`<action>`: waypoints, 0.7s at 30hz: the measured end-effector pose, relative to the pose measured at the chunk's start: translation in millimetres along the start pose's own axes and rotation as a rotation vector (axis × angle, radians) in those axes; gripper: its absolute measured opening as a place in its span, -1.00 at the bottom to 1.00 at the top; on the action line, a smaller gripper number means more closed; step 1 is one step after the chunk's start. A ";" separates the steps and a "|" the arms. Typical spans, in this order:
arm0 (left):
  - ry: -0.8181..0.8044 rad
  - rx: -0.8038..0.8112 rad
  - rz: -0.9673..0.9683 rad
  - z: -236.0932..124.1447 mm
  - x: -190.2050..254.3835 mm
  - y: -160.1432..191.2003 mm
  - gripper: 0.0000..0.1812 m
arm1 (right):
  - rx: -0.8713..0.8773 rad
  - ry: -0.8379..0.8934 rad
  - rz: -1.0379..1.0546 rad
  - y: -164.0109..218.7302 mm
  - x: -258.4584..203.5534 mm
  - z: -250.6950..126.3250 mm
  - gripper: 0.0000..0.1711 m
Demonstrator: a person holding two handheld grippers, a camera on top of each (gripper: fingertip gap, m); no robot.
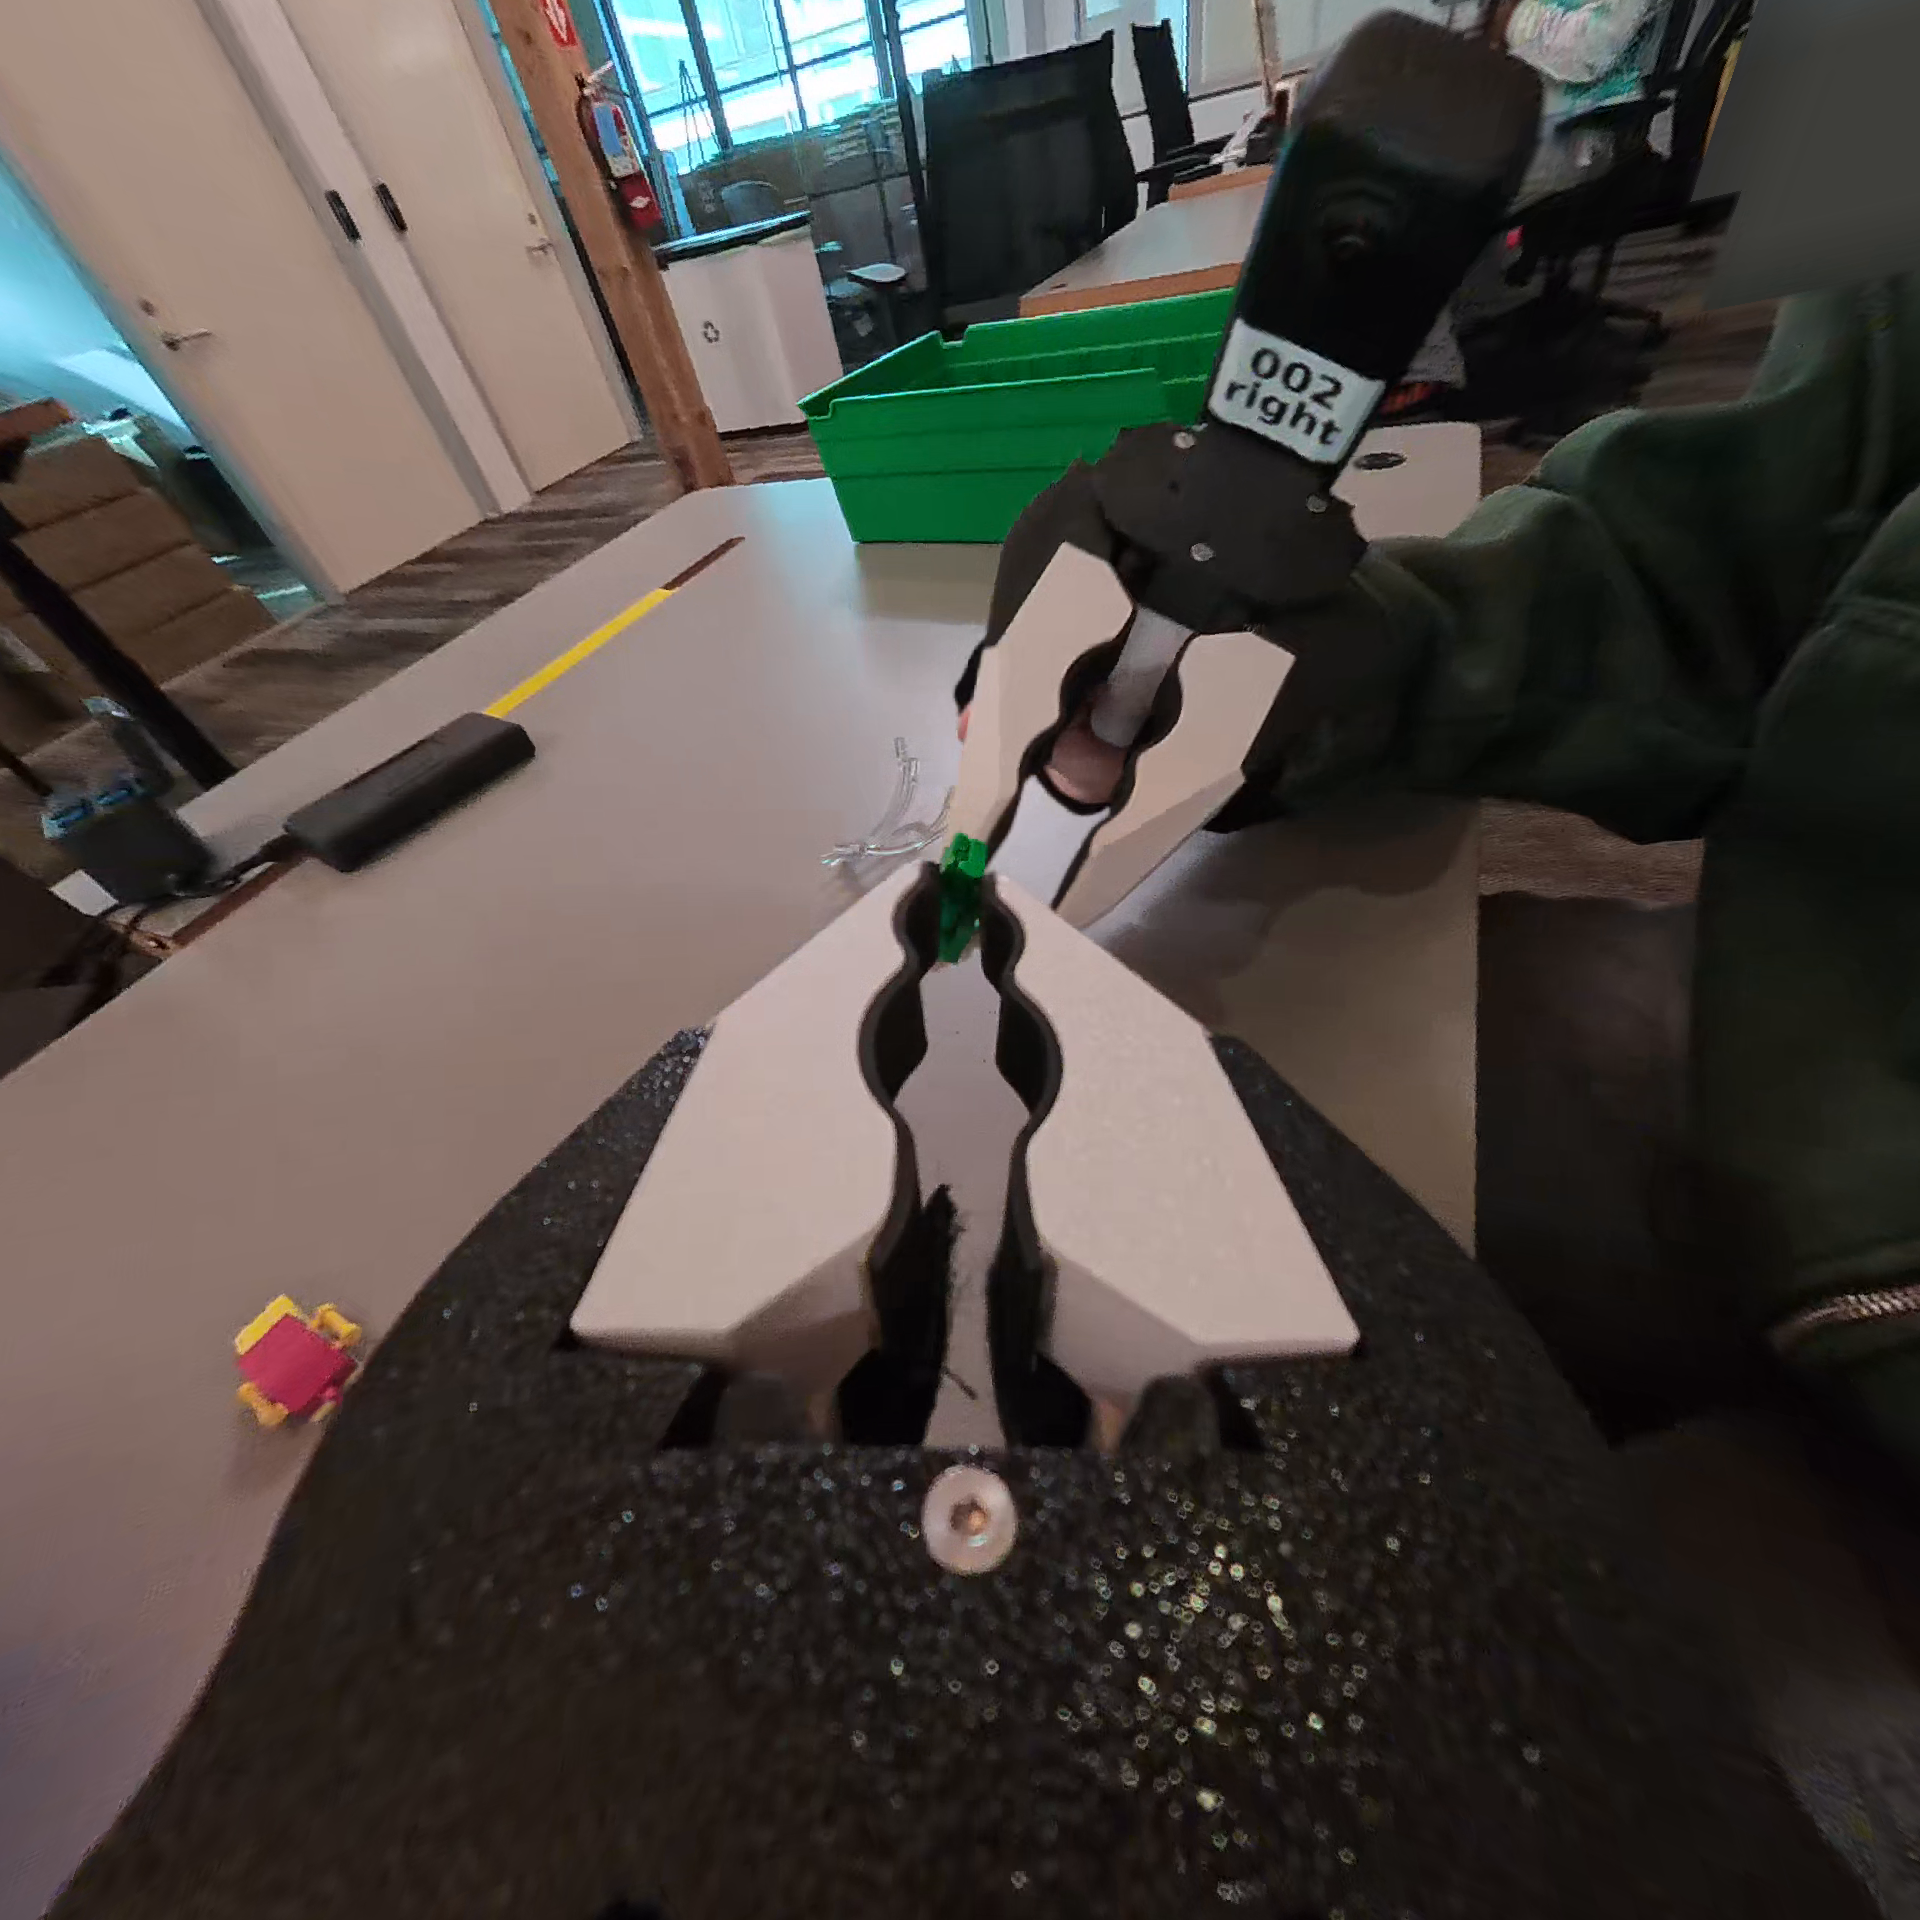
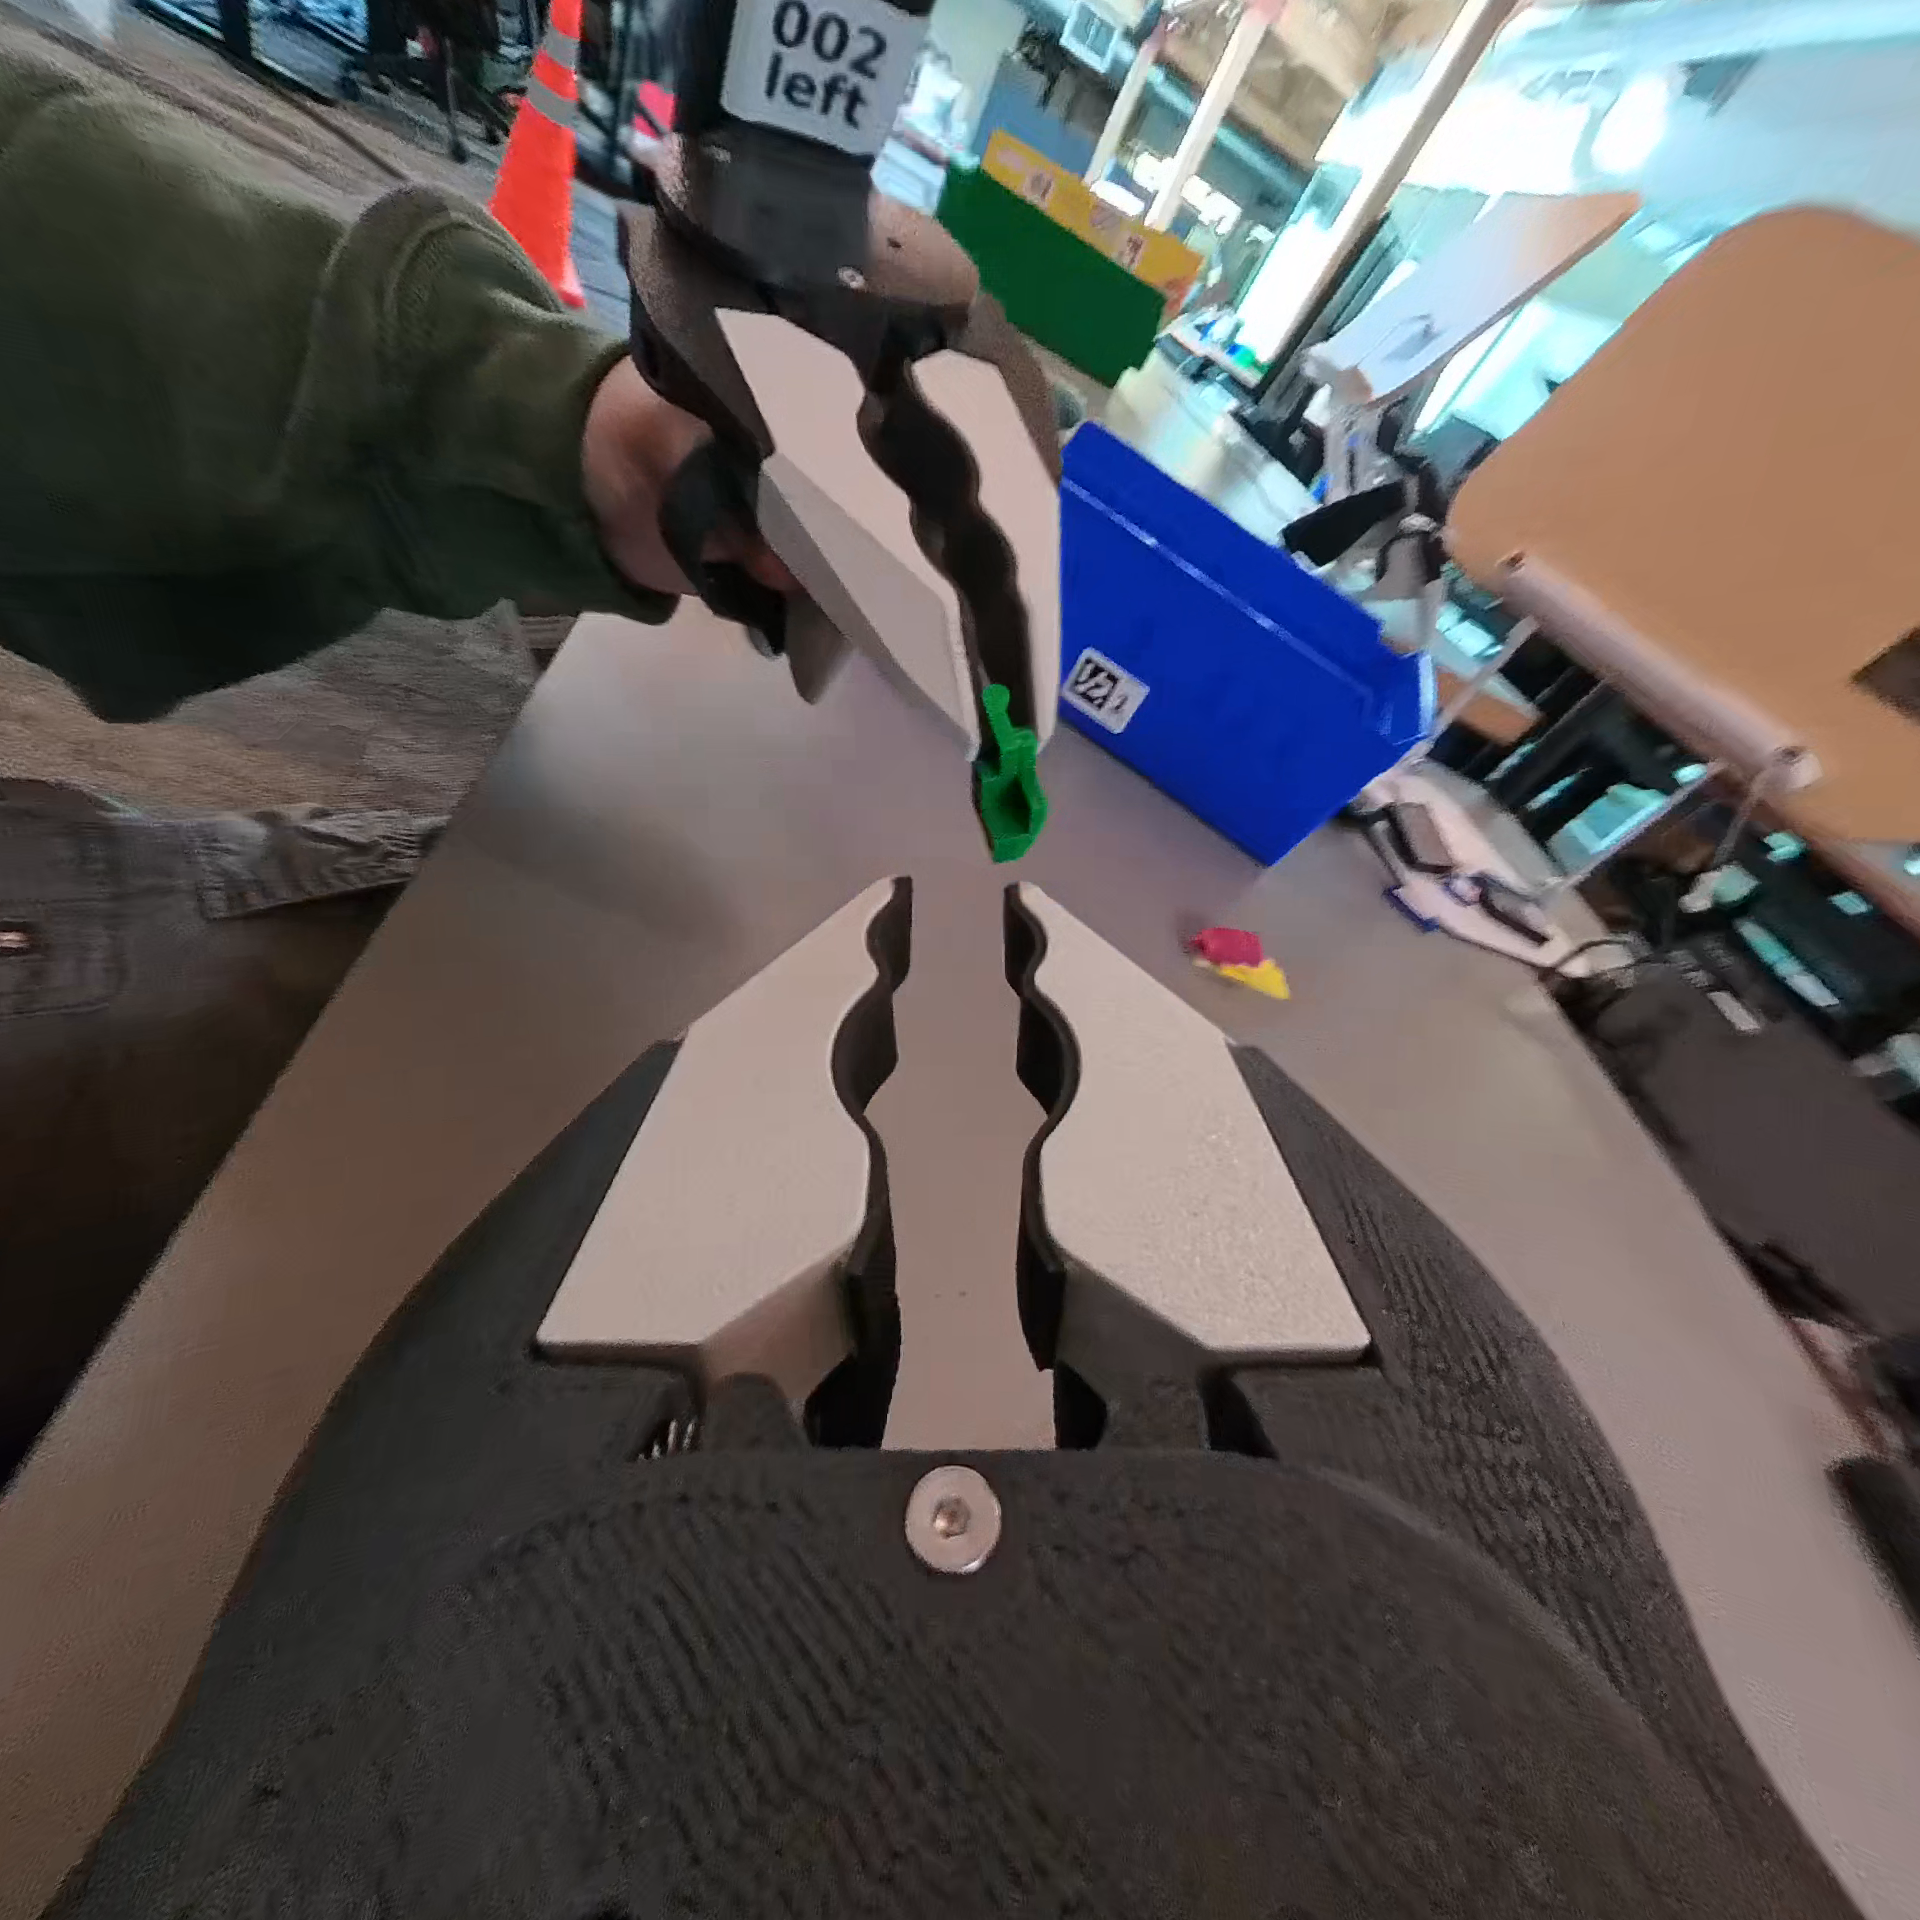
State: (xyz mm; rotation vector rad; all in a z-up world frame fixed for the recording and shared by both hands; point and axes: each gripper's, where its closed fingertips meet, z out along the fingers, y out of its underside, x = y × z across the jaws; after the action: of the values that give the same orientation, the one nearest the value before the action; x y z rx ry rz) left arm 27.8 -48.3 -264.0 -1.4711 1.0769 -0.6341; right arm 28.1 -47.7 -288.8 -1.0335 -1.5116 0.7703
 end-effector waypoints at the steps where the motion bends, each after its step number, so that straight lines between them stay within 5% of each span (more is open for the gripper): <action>1: 0.005 0.005 0.007 0.6 1.3 0.0 -0.95 | -0.004 -0.017 0.035 0.8 -2.1 1.9 -0.83; 8: 0.076 0.028 0.039 7.7 15.9 3.6 -0.95 | 0.042 -0.053 0.184 -3.9 -1.0 2.9 -0.83; 14: 0.104 0.037 0.079 9.0 22.0 7.0 -0.95 | 0.026 -0.053 -0.030 -4.7 -9.4 -0.3 -0.88; 21: 0.262 0.022 0.032 7.0 42.7 11.0 -0.95 | 0.073 -0.275 0.015 -7.8 -29.9 -14.3 -0.96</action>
State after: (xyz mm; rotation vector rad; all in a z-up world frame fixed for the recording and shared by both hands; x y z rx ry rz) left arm 49.4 -82.0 -283.9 -1.3746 1.2872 -0.8301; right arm 41.2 -79.0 -291.5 -0.9132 -1.6952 1.0029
